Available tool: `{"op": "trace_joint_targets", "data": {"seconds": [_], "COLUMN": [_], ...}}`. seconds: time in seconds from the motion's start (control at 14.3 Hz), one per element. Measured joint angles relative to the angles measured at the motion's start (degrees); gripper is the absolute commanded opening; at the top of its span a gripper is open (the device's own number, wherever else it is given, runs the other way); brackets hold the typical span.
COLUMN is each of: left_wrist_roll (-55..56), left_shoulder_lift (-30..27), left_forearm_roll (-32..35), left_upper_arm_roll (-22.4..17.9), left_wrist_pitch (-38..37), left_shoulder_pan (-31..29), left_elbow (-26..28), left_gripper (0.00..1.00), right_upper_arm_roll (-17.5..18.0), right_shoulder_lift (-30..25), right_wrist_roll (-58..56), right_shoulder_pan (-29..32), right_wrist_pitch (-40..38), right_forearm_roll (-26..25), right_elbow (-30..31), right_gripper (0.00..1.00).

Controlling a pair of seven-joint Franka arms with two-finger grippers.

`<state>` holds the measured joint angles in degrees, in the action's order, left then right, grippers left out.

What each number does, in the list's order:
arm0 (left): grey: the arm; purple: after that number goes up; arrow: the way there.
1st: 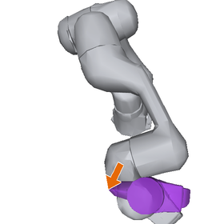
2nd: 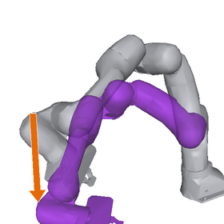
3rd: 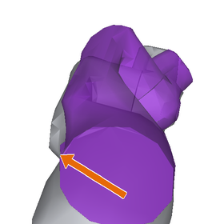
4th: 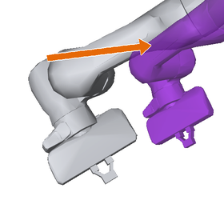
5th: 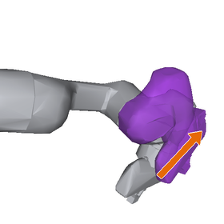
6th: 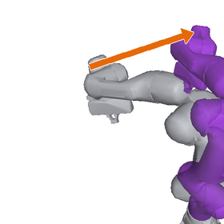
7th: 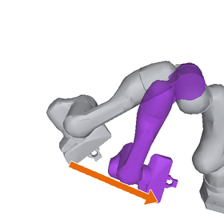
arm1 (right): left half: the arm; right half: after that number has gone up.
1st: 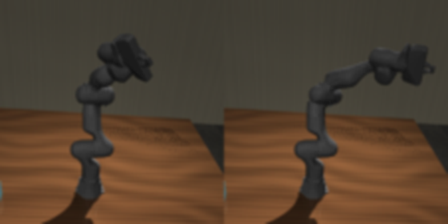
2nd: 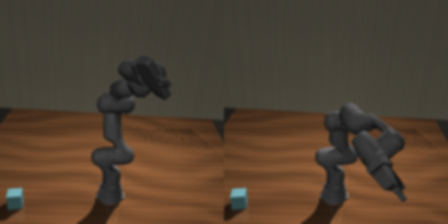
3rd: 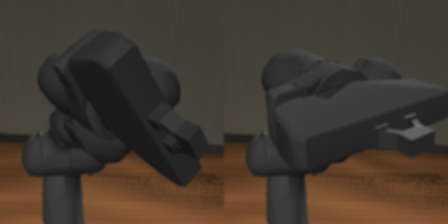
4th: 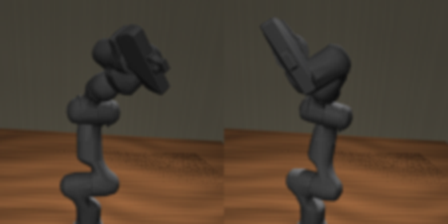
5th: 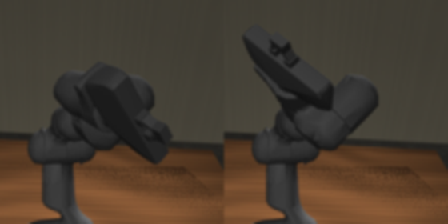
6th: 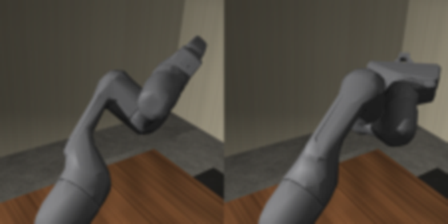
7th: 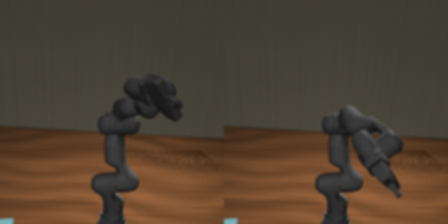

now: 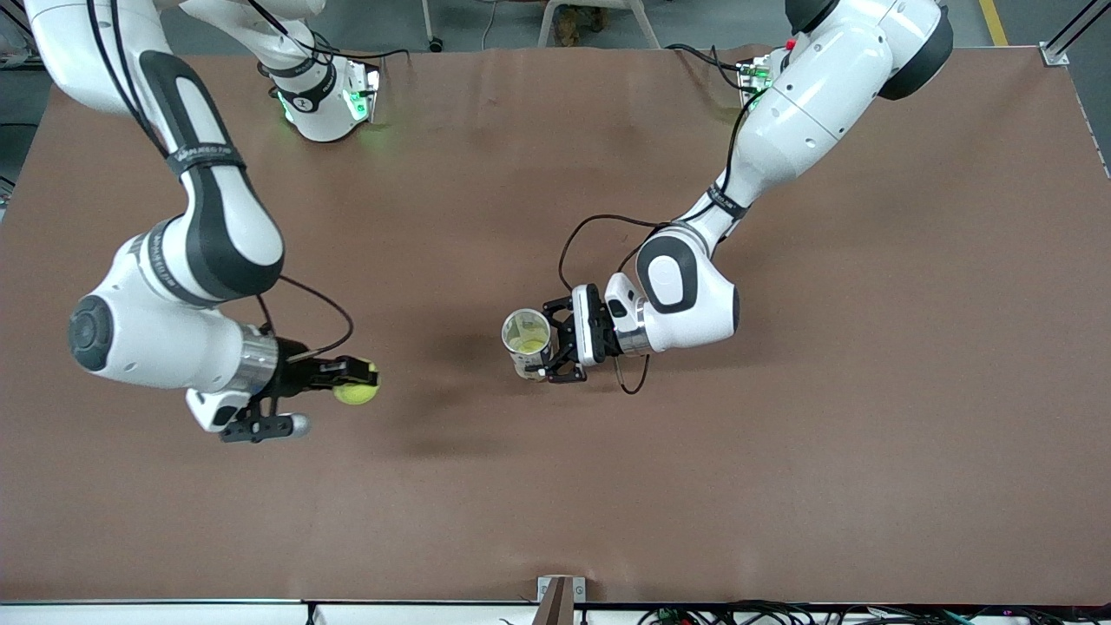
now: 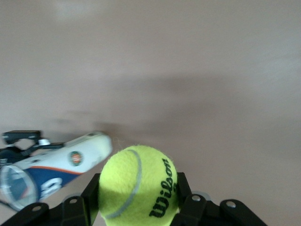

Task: Insert tennis ball vertically with right arm
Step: 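Lift the second ball with the right gripper and carry it to the can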

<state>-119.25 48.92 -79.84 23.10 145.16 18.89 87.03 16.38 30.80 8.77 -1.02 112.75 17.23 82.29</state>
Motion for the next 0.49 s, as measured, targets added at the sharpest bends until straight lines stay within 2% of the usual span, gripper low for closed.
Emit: {"op": "trace_joint_targets", "data": {"seconds": [0.21, 0.49], "left_wrist_roll": [-0.02, -0.02], "left_shoulder_lift": [0.00, 0.00], "left_forearm_roll": [0.00, 0.00], "left_upper_arm_roll": [0.00, -0.01], "left_wrist_pitch": [0.00, 0.00], "left_shoulder_pan": [0.02, 0.02], "left_elbow": [0.01, 0.00], "left_gripper": [0.79, 0.79], "right_upper_arm_roll": [6.48, 7.35], "right_shoulder_lift": [-0.19, -0.38], "right_wrist_roll": [11.85, 22.52], "right_shoulder_pan": [-1.11, -5.73], "right_wrist_pitch": [1.17, 3.60], "right_forearm_roll": [0.01, 0.01], "right_elbow": [-0.05, -0.65], "right_gripper": [0.48, 0.48]}}
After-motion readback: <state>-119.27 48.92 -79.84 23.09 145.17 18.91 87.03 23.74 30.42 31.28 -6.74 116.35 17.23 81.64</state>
